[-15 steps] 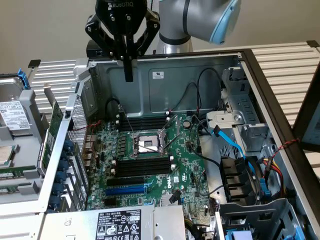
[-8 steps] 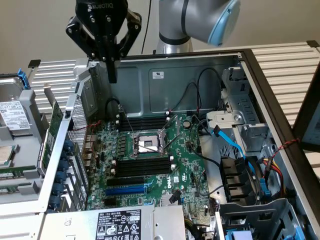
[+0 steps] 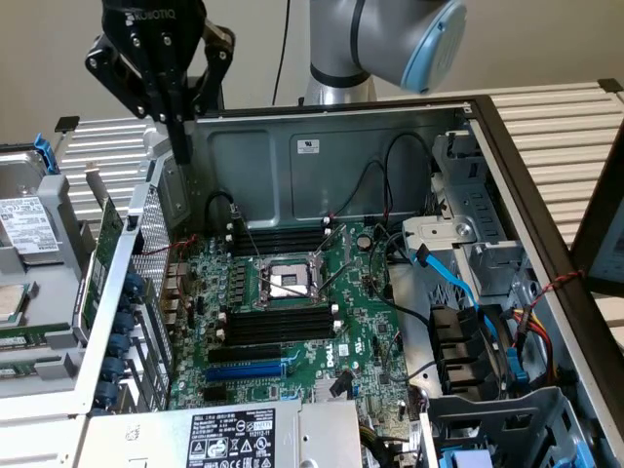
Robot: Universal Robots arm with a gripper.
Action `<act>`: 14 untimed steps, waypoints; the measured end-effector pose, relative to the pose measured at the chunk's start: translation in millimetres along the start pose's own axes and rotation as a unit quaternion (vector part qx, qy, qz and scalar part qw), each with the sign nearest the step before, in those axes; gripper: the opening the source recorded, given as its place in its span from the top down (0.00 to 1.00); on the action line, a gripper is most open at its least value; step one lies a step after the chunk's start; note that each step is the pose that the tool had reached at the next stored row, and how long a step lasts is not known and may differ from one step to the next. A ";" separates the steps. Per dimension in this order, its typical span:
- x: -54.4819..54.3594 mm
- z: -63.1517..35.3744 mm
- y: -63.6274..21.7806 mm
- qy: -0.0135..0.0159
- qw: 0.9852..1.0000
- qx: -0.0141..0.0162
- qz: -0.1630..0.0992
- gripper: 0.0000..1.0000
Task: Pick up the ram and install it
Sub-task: 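Reach for the ram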
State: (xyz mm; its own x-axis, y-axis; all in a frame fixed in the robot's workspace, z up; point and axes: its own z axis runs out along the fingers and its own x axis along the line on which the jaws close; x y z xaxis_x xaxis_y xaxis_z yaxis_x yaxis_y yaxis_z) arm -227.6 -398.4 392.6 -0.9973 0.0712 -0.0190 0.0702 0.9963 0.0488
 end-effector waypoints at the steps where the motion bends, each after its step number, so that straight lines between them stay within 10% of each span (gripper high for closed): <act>1: 4.5 -0.1 -0.3 0.000 1.000 0.000 0.000 0.90; 14: 63.5 -1.4 -4.5 0.000 1.000 0.000 0.000 0.90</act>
State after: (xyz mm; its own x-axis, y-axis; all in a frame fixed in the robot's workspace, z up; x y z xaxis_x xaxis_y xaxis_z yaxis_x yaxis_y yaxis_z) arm -291.2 -398.4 392.6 -0.9973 0.0713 -0.0190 0.0703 0.9963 0.0488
